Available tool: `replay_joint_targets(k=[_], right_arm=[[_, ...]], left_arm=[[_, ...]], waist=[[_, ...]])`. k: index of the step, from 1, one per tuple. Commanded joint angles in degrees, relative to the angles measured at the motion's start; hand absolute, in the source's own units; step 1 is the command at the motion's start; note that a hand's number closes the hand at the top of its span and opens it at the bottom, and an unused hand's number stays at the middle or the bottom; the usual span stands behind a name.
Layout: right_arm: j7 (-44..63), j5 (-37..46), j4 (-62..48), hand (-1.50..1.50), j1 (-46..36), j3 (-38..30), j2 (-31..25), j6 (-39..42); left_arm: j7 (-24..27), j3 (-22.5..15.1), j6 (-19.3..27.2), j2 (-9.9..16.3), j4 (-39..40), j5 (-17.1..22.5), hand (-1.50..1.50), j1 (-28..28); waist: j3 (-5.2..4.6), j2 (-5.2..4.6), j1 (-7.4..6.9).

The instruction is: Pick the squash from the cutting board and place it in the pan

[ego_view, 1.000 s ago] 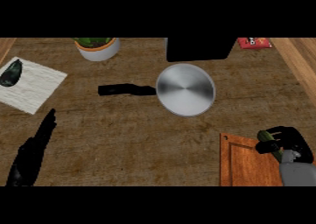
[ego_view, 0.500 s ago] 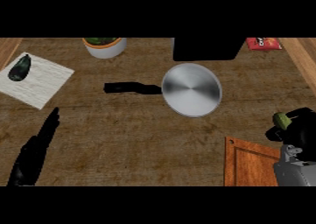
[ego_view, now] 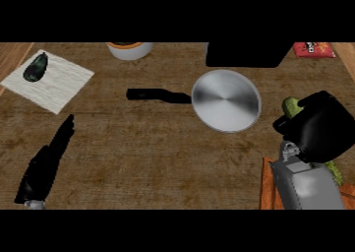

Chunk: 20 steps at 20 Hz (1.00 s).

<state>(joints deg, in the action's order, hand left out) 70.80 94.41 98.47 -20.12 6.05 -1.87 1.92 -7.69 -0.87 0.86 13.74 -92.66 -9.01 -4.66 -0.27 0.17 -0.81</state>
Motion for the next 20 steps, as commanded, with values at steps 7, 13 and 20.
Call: replay_joint_targets(k=[7,13,20], right_arm=[[10.96,-4.91,-16.65,1.50,-14.80,-10.79,1.84,-11.27],[5.45,-8.67,-31.87,1.50,-17.44,-18.71,1.85,-19.39],[-4.14,-21.46,-43.83,1.50,-23.11,-30.97,1.86,-26.36]], left_arm=[[0.39,-1.74,0.12,-1.71,3.00,-1.33,0.00,3.22],[-0.46,-2.75,0.90,-2.83,1.43,-2.12,0.00,2.84],[1.22,-1.24,-0.44,-1.28,0.67,-0.96,0.00,2.65]], waist=[[0.35,-1.13,-1.55],[0.39,-1.26,-2.20],[0.56,-1.66,-3.28]])
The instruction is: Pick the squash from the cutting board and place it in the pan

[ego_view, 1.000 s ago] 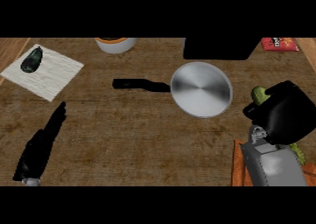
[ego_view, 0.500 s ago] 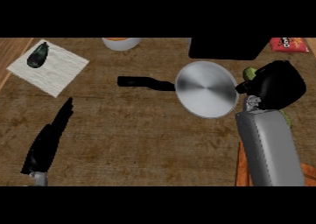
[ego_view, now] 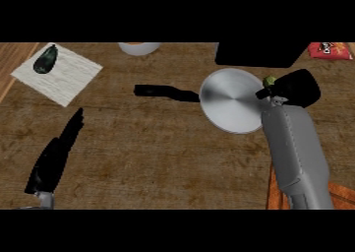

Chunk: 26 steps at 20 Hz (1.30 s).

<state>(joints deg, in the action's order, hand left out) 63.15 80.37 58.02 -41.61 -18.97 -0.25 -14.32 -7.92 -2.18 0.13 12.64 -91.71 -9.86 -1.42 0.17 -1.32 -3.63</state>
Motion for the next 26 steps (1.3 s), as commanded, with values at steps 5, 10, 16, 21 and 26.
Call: replay_joint_targets(k=[5,10,16,21,26], right_arm=[[-2.07,-17.49,-6.69,-1.50,-3.08,-11.41,0.24,-22.25],[-11.03,-16.28,-10.26,-1.50,-4.60,-11.74,0.24,-38.77],[-13.43,-11.19,-11.67,-1.50,-5.15,-14.83,0.10,-53.38],[-10.74,-7.61,-12.64,-1.50,-4.18,-19.10,0.23,-64.47],[-8.01,-9.22,-9.16,-1.50,2.65,-13.27,0.24,-70.59]], left_arm=[[0.22,-1.53,-0.03,-1.15,1.12,-0.79,0.00,0.40],[-1.34,-0.63,0.35,-0.61,0.35,-1.00,0.00,1.54],[-0.65,0.34,-0.19,-0.14,-0.42,-0.04,0.00,-0.43],[-2.73,-0.59,1.15,-1.51,-1.84,-1.06,0.00,-0.36],[-0.67,0.80,0.49,-0.49,-0.35,-0.57,0.00,-3.37]], waist=[[0.19,-0.47,-0.99],[0.08,-0.42,-0.96],[-0.09,0.42,0.77],[-0.15,0.80,1.60],[-0.27,2.05,2.78]])
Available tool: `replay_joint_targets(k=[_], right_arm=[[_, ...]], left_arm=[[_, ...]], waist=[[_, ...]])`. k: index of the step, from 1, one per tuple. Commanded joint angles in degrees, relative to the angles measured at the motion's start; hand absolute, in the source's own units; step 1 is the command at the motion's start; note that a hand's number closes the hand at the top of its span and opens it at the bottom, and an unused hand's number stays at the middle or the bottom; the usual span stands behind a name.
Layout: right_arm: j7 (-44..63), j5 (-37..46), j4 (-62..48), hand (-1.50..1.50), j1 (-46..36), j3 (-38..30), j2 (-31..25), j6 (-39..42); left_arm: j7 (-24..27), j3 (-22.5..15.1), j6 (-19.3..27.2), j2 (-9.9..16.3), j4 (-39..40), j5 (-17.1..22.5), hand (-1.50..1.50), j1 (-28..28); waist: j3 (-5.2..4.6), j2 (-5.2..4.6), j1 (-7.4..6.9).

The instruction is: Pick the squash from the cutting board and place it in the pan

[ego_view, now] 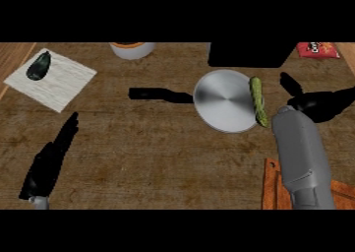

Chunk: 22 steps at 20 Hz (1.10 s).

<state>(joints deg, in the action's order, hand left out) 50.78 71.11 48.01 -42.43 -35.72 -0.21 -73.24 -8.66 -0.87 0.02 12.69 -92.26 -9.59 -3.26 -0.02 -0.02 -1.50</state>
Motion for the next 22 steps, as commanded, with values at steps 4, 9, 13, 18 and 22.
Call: replay_joint_targets(k=[4,9,13,18,22], right_arm=[[6.08,0.47,6.00,-1.50,12.90,9.74,0.20,-10.34],[8.53,-0.62,12.14,-1.50,23.84,17.77,0.20,-11.29],[10.10,-1.71,19.89,-1.50,31.60,23.74,0.20,-11.23],[11.80,-1.46,30.87,-1.50,43.66,32.48,0.21,-11.41],[13.51,-1.28,39.46,-1.50,55.14,39.05,0.21,-11.74]], left_arm=[[0.08,0.11,0.57,-0.27,-2.19,-0.33,0.00,-3.28],[1.52,2.46,0.53,0.59,0.92,0.51,0.00,-2.06],[-1.11,1.21,1.42,-0.22,-1.79,-0.55,0.00,-2.89],[-0.46,2.40,1.82,-0.04,-0.01,-0.42,0.00,-2.39],[1.03,1.77,1.18,-0.46,-2.42,0.23,0.00,-5.34]], waist=[[-0.13,1.22,1.60],[-0.21,1.33,2.76],[-0.20,1.85,3.53],[-0.28,1.44,4.70],[-0.25,1.28,4.16]])
